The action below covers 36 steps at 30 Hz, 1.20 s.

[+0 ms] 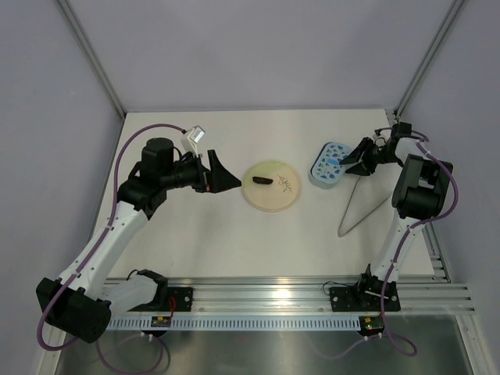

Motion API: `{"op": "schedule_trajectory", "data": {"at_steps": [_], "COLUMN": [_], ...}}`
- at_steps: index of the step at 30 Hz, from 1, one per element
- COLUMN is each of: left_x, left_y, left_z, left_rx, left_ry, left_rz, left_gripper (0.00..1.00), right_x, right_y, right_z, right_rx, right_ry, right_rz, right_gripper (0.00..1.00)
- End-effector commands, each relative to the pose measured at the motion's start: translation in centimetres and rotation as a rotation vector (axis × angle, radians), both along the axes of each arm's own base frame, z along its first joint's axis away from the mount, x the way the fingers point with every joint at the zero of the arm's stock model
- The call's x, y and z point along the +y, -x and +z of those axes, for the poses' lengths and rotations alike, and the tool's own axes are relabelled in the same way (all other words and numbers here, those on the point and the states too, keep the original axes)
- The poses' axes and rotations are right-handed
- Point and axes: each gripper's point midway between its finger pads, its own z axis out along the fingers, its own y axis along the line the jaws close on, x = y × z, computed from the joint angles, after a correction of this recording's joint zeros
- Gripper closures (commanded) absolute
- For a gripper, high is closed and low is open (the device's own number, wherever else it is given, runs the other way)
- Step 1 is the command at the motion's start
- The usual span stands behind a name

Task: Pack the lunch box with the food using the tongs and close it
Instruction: Close the box lid on the packing box.

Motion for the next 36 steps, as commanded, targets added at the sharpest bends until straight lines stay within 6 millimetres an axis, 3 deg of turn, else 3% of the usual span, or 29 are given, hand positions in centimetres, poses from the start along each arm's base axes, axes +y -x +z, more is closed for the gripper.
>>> {"op": "schedule_trajectory", "data": {"at_steps": [1, 5, 10, 13, 15, 18, 22, 25, 30, 36], "left_x": [0.1, 0.1, 0.1, 0.1, 0.0, 0.0, 0.1, 0.1, 0.1, 0.2], "left_y": [-0.2, -0.1, -0.1, 0.0, 0.0, 0.0, 0.1, 0.1, 0.1, 0.1], "left_z": [1.2, 1.3, 1.1, 0.9, 0.8, 0.7, 0.5, 0.5, 0.3, 0.1], "left_rx": [-0.055, -0.056, -0.056, -0.054, -0.053, -0.050, -0.049, -0.051, -0.047, -0.044], "left_ry": [0.010, 0.013, 0.012, 0.010, 0.010, 0.010, 0.007, 0.006, 0.003, -0.005], "left_rz": [-0.002, -0.004, -0.006, -0.007, -0.010, -0.014, -0.010, -0.010, -0.008, -0.007], "left_gripper": [0.01, 0.01, 0.01, 0.01, 0.01, 0.01, 0.01, 0.01, 0.01, 0.01], "right_x": [-0.2, -0.4, -0.9, -1.2, -1.2, -1.0, -1.3, -1.6, -1.8, -0.5], "right_y": [0.0, 0.3, 0.5, 0.8, 0.7, 0.4, 0.1, 0.0, -0.2, -0.6], "right_z": [1.5, 3.2, 3.9, 3.8, 3.8, 3.7, 3.2, 2.5, 1.3, 0.6], "right_rx": [-0.026, -0.054, -0.061, -0.058, -0.061, -0.063, -0.046, -0.021, 0.012, 0.024], "right_ry": [0.057, 0.087, 0.150, 0.174, 0.169, 0.165, 0.184, 0.211, 0.268, 0.285], "right_rz": [-0.006, -0.021, -0.045, -0.066, -0.075, -0.080, -0.092, -0.103, -0.107, -0.077], "right_gripper": [0.45, 0.38, 0.37, 0.46, 0.64, 0.83, 0.94, 1.00, 1.00, 1.00]}}
